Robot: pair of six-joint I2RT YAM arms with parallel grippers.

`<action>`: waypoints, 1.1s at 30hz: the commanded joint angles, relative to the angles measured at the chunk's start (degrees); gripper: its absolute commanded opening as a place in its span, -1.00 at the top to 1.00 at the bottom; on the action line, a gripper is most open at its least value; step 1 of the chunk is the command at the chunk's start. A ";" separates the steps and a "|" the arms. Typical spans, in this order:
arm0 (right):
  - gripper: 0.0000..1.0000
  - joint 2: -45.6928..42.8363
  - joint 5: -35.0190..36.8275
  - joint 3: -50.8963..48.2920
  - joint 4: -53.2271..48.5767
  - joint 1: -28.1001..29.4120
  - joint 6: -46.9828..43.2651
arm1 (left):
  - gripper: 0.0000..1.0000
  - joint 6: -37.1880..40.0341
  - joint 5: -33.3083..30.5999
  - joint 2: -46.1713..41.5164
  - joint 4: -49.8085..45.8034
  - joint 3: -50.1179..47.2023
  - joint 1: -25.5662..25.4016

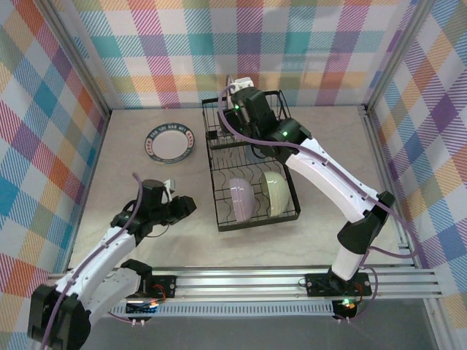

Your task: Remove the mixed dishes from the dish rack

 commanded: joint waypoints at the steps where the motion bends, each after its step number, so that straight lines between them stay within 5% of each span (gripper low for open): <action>1: -0.41 0.97 1.94 2.26 0.77 0.36 -1.06 | 0.47 -1.60 -4.78 4.05 6.92 0.03 -3.31; 8: -0.39 1.79 1.92 2.38 0.40 0.40 -0.87 | 0.63 -2.93 -9.32 10.72 11.41 0.58 -6.88; 33: -0.17 4.07 5.47 2.49 1.35 -0.44 -3.90 | 0.64 -6.93 -13.84 24.75 21.74 5.01 -17.83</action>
